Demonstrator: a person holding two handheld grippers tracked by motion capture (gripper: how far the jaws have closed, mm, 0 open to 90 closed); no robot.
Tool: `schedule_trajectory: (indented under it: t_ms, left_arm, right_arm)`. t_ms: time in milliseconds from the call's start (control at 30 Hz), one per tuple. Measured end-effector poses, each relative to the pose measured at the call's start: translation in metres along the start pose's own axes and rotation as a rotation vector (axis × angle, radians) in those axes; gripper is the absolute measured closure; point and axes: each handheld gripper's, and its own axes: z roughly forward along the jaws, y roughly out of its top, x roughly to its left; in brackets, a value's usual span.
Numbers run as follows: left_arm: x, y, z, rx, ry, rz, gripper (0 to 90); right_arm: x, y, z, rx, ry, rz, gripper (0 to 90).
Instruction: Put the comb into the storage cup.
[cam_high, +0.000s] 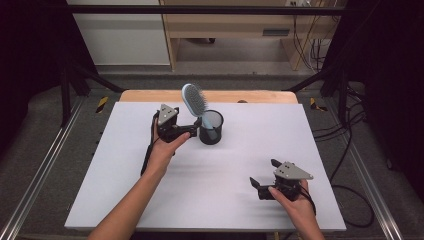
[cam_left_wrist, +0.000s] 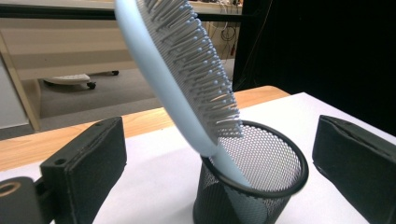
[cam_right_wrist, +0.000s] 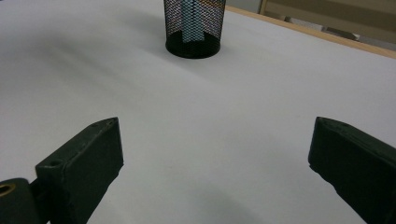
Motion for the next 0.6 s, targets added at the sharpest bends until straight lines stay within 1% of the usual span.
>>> schedule_trajectory:
  t_ms: [167, 333, 400, 500, 533, 600]
  left_arm:
    - [0.002, 0.000, -0.011, -0.003, 0.000, -0.007, 3.0]
    - [0.005, 0.000, -0.022, -0.003, 0.000, -0.012, 2.7]
    - [0.006, 0.000, -0.026, -0.005, -0.002, -0.014, 2.6]
    - [0.007, 0.000, -0.031, -0.006, -0.008, -0.019, 2.6]
    - [0.007, 0.000, -0.033, -0.008, -0.011, -0.022, 2.6]
    - [0.008, 0.001, -0.037, -0.016, -0.016, -0.024, 2.6]
  right_arm:
    - [0.001, 0.000, 0.000, 0.003, -0.001, -0.007, 3.4]
    - [0.000, 0.000, 0.000, 0.008, -0.003, -0.001, 3.7]
    - [-0.002, 0.001, -0.002, 0.005, -0.002, 0.026, 4.1]
    - [-0.005, 0.002, -0.004, -0.005, 0.011, 0.080, 3.9]
    - [-0.006, 0.002, -0.005, -0.014, 0.017, 0.096, 4.0]
    - [-0.006, 0.003, -0.008, -0.040, 0.022, 0.110, 3.9]
